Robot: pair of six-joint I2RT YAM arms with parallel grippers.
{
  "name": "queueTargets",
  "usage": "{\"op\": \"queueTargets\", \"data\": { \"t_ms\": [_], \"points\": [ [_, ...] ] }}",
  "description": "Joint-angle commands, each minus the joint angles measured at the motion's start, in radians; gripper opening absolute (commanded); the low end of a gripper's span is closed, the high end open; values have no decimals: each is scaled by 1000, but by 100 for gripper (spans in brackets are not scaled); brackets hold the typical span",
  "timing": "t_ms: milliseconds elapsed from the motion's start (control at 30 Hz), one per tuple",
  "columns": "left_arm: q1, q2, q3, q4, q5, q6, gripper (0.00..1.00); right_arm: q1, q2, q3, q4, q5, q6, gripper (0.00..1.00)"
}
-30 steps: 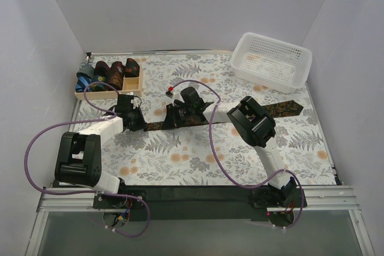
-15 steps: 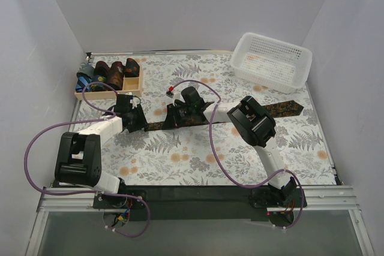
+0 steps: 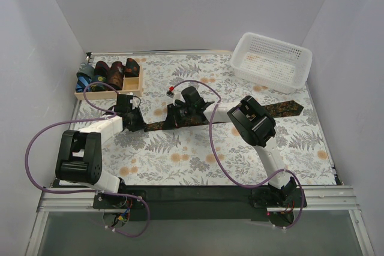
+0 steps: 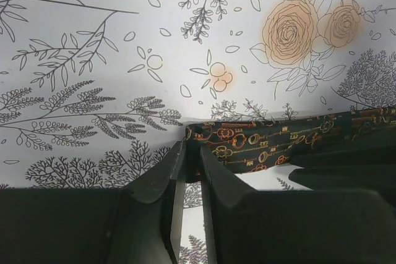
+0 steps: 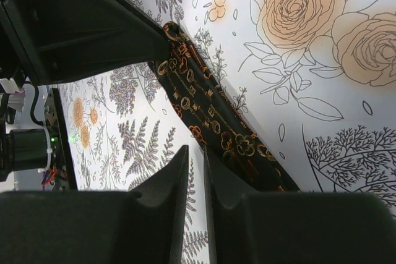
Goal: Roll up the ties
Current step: Roll the tie
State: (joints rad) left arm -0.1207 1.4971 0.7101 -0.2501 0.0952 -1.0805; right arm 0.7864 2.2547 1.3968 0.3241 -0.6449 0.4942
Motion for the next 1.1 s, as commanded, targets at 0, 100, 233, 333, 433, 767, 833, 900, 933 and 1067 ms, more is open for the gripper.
{"op": "queueTargets", "data": {
  "t_ms": [0, 100, 233, 333, 433, 767, 833, 900, 933, 1067],
  "points": [
    [4, 6, -12, -17, 5, 19, 15, -4, -9, 16, -11, -10, 18, 20],
    [4, 6, -12, -15, 3, 24, 14, -4, -36, 22, -11, -1, 24, 20],
    [4, 6, -11, -14, 3, 25, 13, -4, -49, 39, -11, 2, 35, 20],
    [4, 5, -14, -12, 1, 27, 13, -4, -50, 47, -8, 1, 40, 20],
    [4, 8, -12, -12, 1, 28, 13, -3, -50, 50, 0, -13, 56, 20],
    [4, 8, -11, -12, -2, 33, 12, -6, -69, 37, 38, -2, 70, 20],
    [4, 6, -14, -12, -3, 33, 12, -4, -60, 45, 44, 1, 78, 20],
    [4, 0, -14, -12, -5, 31, 12, -4, -52, 48, 46, 22, 83, 20],
    [4, 0, -15, -12, -5, 33, 12, -4, -47, 51, 46, 30, 81, 20],
    [3, -1, -12, -14, -3, 33, 12, -6, -24, 57, 50, 48, 93, 19]
  ]
}}
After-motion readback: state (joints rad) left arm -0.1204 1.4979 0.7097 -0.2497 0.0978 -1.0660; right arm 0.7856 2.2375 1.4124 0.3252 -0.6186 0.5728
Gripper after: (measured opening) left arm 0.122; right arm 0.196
